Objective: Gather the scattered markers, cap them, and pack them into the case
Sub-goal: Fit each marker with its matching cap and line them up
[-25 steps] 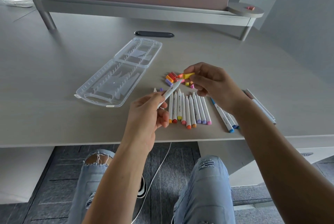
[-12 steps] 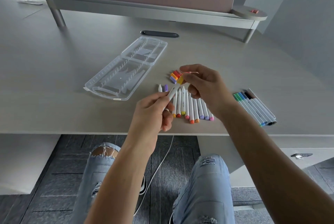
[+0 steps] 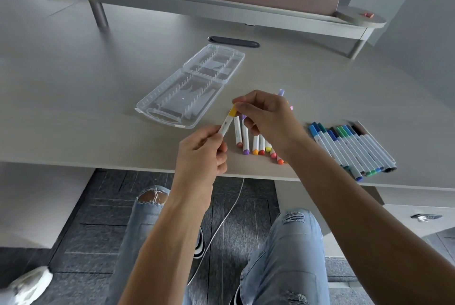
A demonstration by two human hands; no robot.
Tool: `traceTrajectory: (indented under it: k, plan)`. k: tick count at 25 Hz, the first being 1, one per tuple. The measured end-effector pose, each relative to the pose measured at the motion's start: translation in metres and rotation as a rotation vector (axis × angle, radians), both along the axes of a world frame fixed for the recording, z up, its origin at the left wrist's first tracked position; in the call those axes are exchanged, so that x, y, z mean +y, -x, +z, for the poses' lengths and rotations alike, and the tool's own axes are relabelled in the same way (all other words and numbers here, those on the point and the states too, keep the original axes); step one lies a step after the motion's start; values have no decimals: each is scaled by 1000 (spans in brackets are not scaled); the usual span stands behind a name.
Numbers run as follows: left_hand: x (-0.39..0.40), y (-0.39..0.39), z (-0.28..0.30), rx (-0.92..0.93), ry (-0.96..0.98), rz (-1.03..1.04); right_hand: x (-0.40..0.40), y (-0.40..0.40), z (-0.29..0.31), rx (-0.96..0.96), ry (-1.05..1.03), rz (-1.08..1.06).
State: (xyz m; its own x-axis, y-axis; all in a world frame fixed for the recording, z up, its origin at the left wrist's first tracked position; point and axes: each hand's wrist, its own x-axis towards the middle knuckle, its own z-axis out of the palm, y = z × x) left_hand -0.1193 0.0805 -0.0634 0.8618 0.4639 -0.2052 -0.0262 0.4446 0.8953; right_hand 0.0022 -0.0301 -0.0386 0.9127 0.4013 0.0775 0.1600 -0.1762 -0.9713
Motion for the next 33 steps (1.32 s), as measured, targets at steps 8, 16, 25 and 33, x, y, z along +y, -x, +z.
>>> traceTrajectory:
  k: [8,16,25,33]
  plan:
    - [-6,-8,7,122,-478,-33,-6,-7,4,30,76,-73]
    - [4,-39,-3,397,-1223,147,-55,-24,5,46,169,-260]
    - [-11,-53,-6,368,-1392,156,-80,-23,-1,57,168,-323]
    - [-15,-86,-12,395,-1442,84,-91,-24,0,77,143,-340]
